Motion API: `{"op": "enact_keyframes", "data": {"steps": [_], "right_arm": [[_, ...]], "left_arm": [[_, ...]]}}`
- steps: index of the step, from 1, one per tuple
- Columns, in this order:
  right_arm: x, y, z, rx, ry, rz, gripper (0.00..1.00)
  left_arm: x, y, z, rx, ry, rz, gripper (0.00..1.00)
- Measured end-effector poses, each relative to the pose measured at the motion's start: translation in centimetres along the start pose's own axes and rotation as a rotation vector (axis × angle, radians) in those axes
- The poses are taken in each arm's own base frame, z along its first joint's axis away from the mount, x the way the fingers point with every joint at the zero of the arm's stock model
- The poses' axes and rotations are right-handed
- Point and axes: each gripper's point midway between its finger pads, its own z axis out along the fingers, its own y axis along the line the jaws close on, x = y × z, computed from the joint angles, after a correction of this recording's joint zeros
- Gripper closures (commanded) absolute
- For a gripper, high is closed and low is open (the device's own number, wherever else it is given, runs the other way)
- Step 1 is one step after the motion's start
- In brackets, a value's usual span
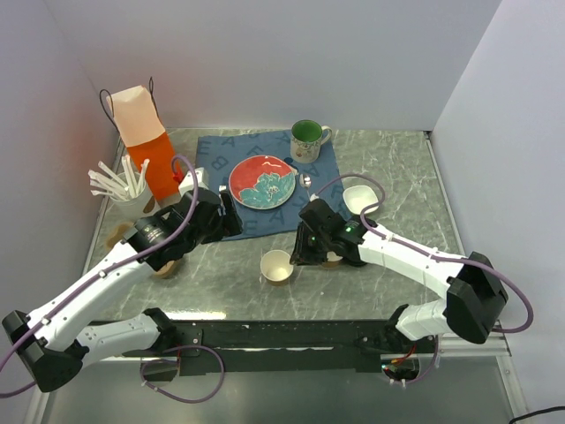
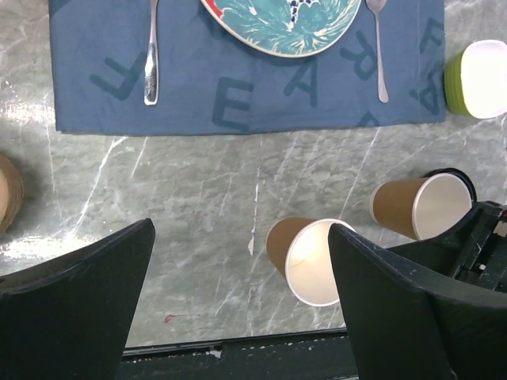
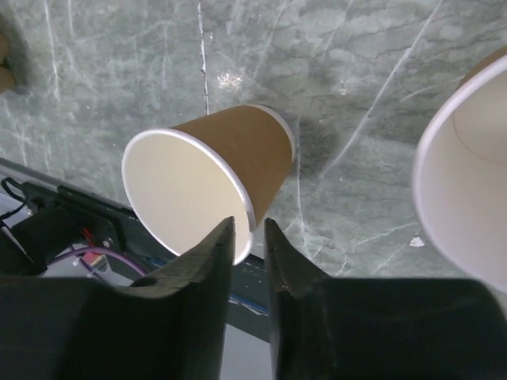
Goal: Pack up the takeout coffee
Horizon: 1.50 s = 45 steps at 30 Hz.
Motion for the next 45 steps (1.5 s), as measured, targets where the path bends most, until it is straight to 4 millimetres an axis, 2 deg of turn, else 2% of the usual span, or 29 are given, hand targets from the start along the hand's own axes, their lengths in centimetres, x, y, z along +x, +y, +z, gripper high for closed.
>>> {"op": "enact_keyframes", "data": {"steps": [6,10,13,14,18,20,25,29,35,36,39,41,45], "right_arm": [[-0.4,-0.7,-1.1,0.046,-0.025,-0.008,0.6],[-2.7,-1.5,-3.7,0.114,-0.098,-0.005,0.59],[-4.8,-3.9,-5.6,0.171,-0.163,0.046,0.59],[-5.5,-5.2,-6.4,0.199,-0.184,0.074,0.58],[-6.9,-9.3,-7.9,0.276,-0.233,0.145,0.58],[-6.8,-10.7,-7.9,0.303,-0.225,0.155,0.57],[-5.9,-12.3,-6.4,0.34,-0.158,0.156,0.57],[-5.6,-12.9,-5.2,0.376,-0.115,0.15,0.59],[-5.9,-13.2,-4.0,0.391,-0.094,0.129,0.82],[-5.8,-13.3,-3.8,0.395,-0.087,0.125,0.88],[-6.0,-13.3,-3.5,0.402,-0.077,0.116,0.95],[-6.6,-12.9,-3.8,0.396,-0.085,0.112,0.97],[-9.1,-10.9,-5.2,0.351,-0.15,0.108,0.97]], "left_arm": [[0.2,0.1,0.2,-0.008,0.008,0.011,0.01],[0.2,-0.1,0.4,-0.001,0.008,0.023,0.01],[0.1,-0.5,0.4,0.016,0.007,0.032,0.01],[0.0,-0.6,0.4,0.023,0.006,0.033,0.01],[-0.1,-0.9,0.4,0.037,0.002,0.037,0.01],[-0.1,-0.9,0.4,0.04,0.002,0.046,0.01],[0.0,-1.2,0.5,0.05,0.01,0.057,0.01],[0.3,-1.3,0.7,0.055,0.021,0.072,0.01],[0.2,-1.3,0.7,0.055,0.021,0.082,0.01],[0.2,-1.3,0.7,0.055,0.021,0.082,0.01],[0.2,-1.3,0.7,0.055,0.02,0.083,0.01],[0.2,-1.3,0.7,0.055,0.02,0.083,0.0],[0.2,-1.3,0.7,0.055,0.019,0.086,0.01]]}}
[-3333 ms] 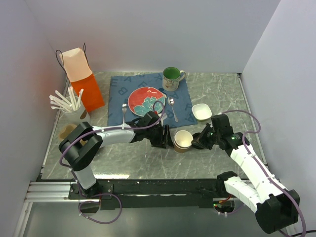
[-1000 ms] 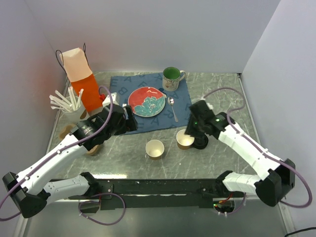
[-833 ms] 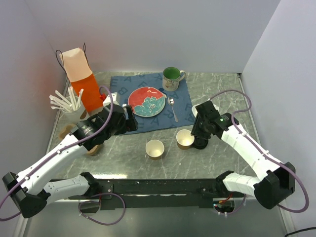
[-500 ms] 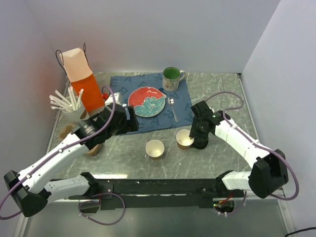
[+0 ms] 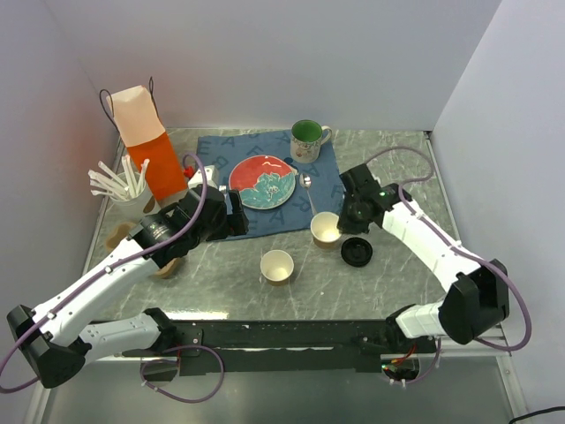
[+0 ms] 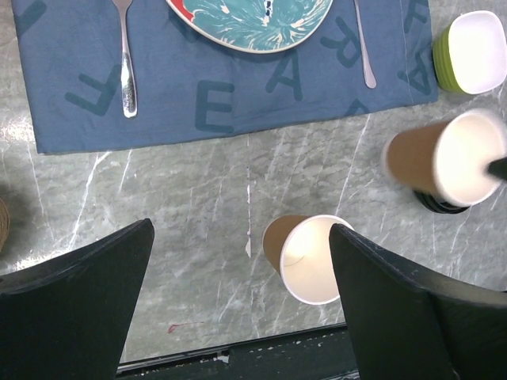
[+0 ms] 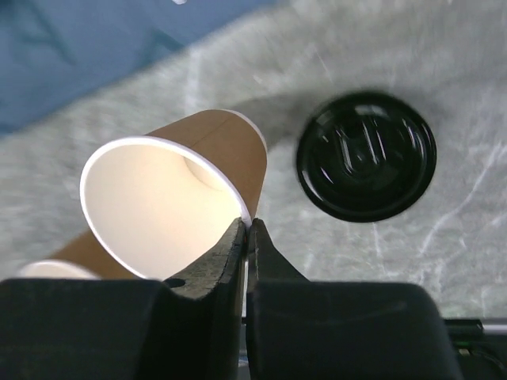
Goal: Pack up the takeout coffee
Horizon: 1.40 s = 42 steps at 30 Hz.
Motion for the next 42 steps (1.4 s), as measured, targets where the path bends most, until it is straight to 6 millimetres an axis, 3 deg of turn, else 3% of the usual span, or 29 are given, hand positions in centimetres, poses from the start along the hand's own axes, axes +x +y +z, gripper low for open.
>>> {"op": "enact_keyframes", "data": {"steps": [3,5,7,10,14,16,22,25,28,36,42], "right_arm": [[-2.2,0.5,-1.7,-0.033,-0.063,0.026,0.97],[-3.7,-0.3,-2.7,-0.035,-0.112,0.064,0.97],[-5.0,-2.4,-3.5,-0.008,-0.157,0.116,0.95],[-6.6,-7.2,-4.2,0.067,-0.223,0.221,0.94],[-6.4,-13.8,-3.5,0.198,-0.231,0.348,0.93],[-5.9,-15.9,-2.7,0.238,-0.212,0.388,0.92],[-5.0,-19.8,-0.4,0.28,-0.162,0.48,0.87],[-4.8,-20.5,0.6,0.275,-0.14,0.506,0.77],[-5.0,-20.8,0.7,0.268,-0.145,0.511,0.59],[-5.0,-19.9,-0.9,0.247,-0.148,0.493,0.58],[-4.6,-15.0,-3.2,0.134,-0.226,0.367,0.59]], "left_arm": [[0.0,0.0,0.0,0.0,0.0,0.005,0.01],[0.0,0.0,0.0,0.0,0.0,0.011,0.01],[0.0,0.1,0.0,0.001,0.0,0.018,0.01],[0.0,0.1,0.0,0.003,-0.001,0.024,0.01],[-0.1,-0.1,-0.2,0.019,-0.003,0.025,0.02],[0.1,-0.2,-0.3,0.029,0.004,0.025,0.02],[0.4,-0.5,-0.3,0.044,0.017,0.025,0.01],[0.4,-0.5,-0.3,0.045,0.019,0.025,0.01],[0.5,-0.5,-0.3,0.045,0.02,0.026,0.01],[0.5,-0.3,-0.3,0.039,0.022,0.038,0.01],[0.5,-0.3,-0.4,0.041,0.022,0.044,0.01]]}}
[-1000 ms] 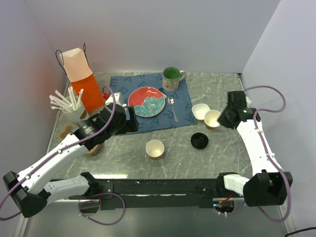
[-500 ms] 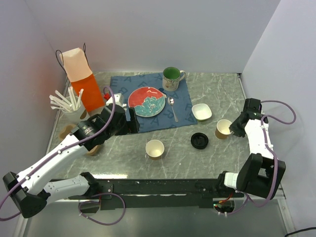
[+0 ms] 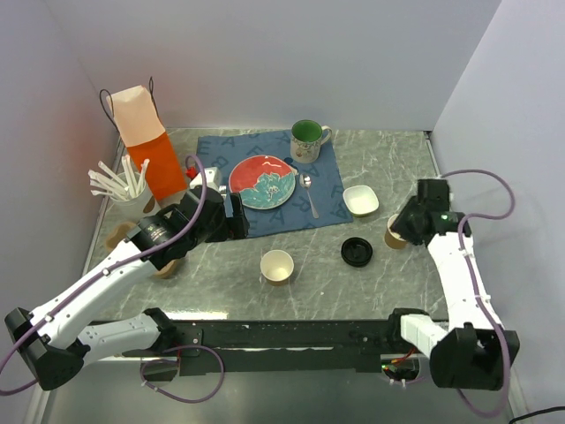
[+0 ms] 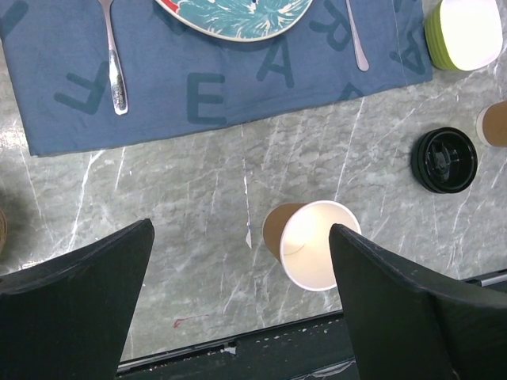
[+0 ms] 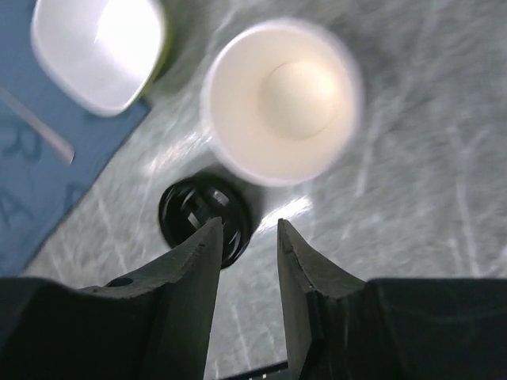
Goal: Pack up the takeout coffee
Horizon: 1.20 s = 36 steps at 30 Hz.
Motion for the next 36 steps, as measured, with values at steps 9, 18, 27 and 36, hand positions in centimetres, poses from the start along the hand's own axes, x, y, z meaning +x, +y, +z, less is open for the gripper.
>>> {"op": "enact_keyframes", "data": {"steps": [9,18,27,36], "right_arm": [[7.1,2.1,2.4,-0.015,0.164,-0.116,0.59],[8.4,2.1,4.5,0.049,0.209,-0.139,0.57],[9.3,1.8,5.8,0.069,0.233,-0.15,0.57],[9.9,1.9,6.6,0.077,0.253,-0.159,0.67]], "left_arm": [[0.0,0.0,-0.2,0.002,0.0,0.001,0.01],[-0.2,0.0,-1.1,0.02,-0.01,-0.007,0.01],[-0.2,0.1,-1.3,0.02,-0.01,-0.01,0.01],[-0.1,0.1,-1.1,0.016,-0.005,-0.012,0.02]]}}
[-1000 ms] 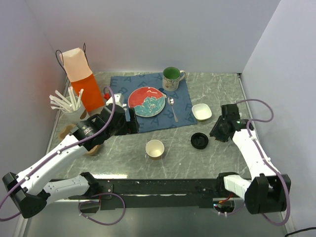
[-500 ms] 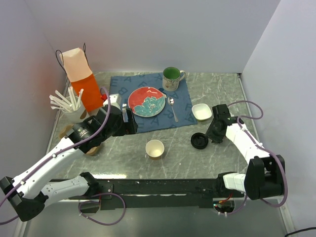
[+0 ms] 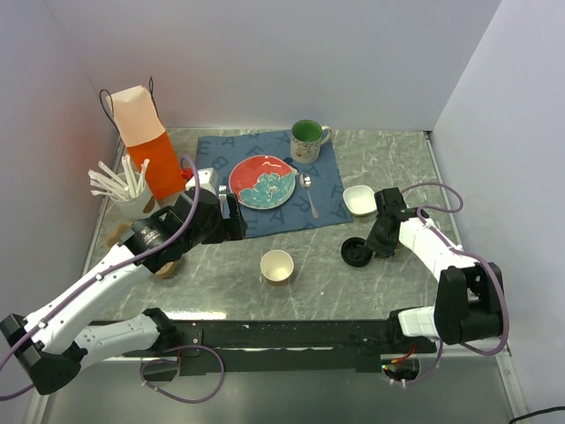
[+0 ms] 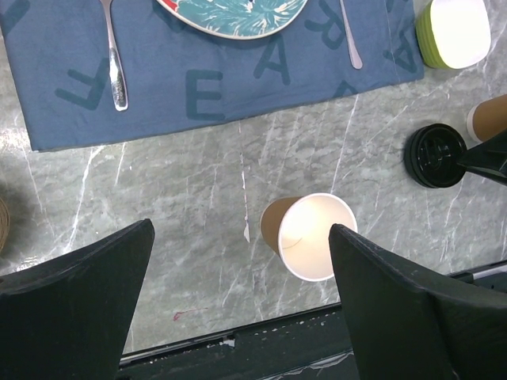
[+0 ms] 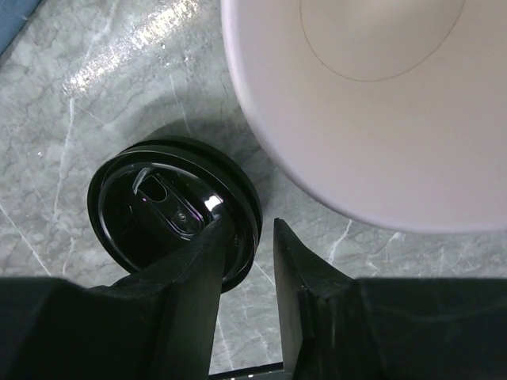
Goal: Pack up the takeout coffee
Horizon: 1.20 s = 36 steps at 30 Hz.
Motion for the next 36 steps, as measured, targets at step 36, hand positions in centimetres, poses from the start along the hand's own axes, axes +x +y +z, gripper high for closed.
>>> {"op": "enact_keyframes", "data": {"steps": [36], "right_arm": [[-0.9,5.4,-7.6,-0.379,-0.065,-0.038,0.89]], "left_arm": [[-3.6,-5.8,-2.6,0.217,-0.008,-0.024,0.1]]}}
